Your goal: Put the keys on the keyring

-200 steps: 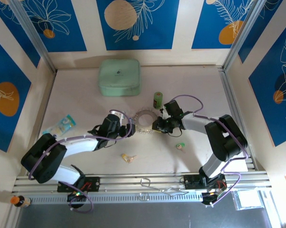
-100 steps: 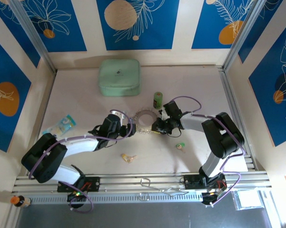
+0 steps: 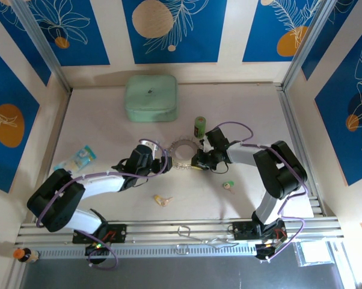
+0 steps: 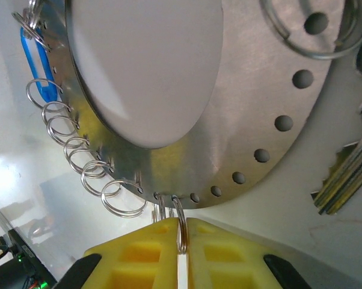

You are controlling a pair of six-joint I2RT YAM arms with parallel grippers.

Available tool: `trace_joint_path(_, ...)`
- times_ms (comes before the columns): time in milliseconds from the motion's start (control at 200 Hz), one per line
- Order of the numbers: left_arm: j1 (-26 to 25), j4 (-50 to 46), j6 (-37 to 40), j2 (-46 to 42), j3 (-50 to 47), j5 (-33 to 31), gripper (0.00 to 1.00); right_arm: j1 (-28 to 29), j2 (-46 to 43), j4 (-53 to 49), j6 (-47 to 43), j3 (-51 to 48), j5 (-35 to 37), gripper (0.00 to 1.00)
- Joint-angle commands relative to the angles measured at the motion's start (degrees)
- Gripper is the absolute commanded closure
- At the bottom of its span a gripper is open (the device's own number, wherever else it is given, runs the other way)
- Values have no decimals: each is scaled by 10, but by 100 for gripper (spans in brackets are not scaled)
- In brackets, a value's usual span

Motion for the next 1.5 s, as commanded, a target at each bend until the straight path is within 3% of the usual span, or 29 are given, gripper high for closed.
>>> trace_joint_path(0,-7,14,-9,4,7,-9,24,5,9,-5,-4,16,-13,89)
trace_joint_path(510,-8,8,-8,-2,12,-15,25,8,19,-1,-2,22,-7,87)
trace_joint_path(620,-8,5,-6,-3,14,-17,25,8,21,-2,-4,26,-9,91)
trace_joint_path(705,-8,0,-6,-7,16,-20,25,9,16,-14,-10,29,-2,100)
trace_joint_path(790,-8,-7,-4,-14,15,-25,25,11,-1,-34,-26,34,17,100)
trace_joint_path(960,-8,-33,32,-39,20,-43,26,27,-62,-107,-116,60,82,100)
trace_joint_path(1120,-7,-85,102,-73,37,-65,37,43,-133,-134,-209,70,141,100)
trace_joint_path(1495,-5,-143,205,-140,110,-44,51,44,-210,-157,-400,131,114,100)
